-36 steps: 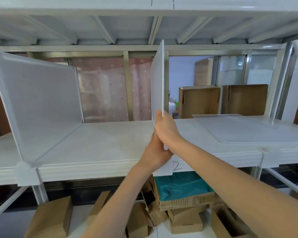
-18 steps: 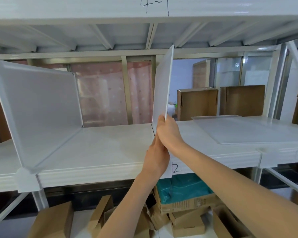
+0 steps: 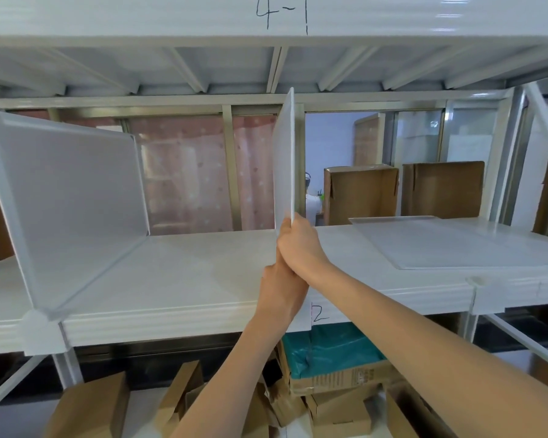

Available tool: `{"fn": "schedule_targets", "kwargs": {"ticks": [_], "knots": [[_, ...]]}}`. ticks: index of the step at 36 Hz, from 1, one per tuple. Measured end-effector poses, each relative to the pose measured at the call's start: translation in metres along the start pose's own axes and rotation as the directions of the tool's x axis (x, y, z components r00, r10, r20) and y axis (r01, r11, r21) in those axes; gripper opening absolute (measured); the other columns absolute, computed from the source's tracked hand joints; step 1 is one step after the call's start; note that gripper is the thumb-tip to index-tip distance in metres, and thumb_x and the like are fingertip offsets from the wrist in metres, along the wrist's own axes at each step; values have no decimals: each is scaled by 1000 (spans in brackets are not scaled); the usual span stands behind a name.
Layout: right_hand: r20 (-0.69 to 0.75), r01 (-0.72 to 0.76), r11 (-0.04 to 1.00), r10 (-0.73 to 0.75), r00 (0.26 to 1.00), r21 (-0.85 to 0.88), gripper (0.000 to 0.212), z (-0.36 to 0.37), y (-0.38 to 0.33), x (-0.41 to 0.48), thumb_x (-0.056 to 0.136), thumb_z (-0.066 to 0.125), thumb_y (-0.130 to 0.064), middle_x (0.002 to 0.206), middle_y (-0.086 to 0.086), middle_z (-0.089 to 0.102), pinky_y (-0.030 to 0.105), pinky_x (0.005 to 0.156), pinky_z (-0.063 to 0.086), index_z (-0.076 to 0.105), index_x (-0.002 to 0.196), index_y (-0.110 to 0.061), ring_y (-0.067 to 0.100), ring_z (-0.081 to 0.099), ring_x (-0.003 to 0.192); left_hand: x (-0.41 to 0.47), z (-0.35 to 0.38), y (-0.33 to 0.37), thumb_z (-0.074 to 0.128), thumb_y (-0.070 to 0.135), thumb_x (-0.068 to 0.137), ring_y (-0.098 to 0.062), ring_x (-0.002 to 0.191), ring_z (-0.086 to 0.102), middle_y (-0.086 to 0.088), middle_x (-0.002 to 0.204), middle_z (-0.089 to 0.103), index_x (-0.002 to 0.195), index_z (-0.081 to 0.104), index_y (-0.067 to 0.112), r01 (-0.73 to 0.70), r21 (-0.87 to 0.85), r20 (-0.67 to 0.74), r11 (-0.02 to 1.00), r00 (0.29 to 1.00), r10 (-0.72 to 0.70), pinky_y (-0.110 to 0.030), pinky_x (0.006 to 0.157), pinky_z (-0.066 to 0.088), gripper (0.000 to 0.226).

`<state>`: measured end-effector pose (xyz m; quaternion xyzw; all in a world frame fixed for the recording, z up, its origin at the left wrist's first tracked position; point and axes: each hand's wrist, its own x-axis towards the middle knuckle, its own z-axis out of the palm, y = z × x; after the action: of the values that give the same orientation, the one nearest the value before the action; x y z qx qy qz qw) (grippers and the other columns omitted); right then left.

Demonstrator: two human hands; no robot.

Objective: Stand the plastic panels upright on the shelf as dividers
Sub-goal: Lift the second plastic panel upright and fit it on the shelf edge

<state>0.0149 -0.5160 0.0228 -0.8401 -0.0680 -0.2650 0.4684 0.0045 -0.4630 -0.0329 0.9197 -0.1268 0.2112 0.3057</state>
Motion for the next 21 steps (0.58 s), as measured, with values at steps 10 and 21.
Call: {"fn": "schedule_targets", "kwargs": {"ticks": [10, 21], "knots": [[71, 45, 991, -36, 997, -123, 36, 2, -18, 1, 98, 36, -26, 105, 17, 64, 46, 87, 49, 44, 129, -10, 35, 59, 100, -6, 6, -9, 34, 17, 97, -25, 139, 33, -4, 135, 52, 137, 39, 16, 60, 131, -42, 990, 998, -54, -54, 118, 8, 40], [-317, 171, 985, -158, 935, 15, 27, 3, -38, 32, 101, 34, -16, 58, -5, 43, 22, 46, 32, 56, 112, -6, 22, 52, 61, -3, 14, -9, 31, 18, 93, -25, 114, 53, -6, 109, 61, 129, 43, 13, 97, 25, -72, 995, 993, -95, -55, 113, 22, 39]]}}
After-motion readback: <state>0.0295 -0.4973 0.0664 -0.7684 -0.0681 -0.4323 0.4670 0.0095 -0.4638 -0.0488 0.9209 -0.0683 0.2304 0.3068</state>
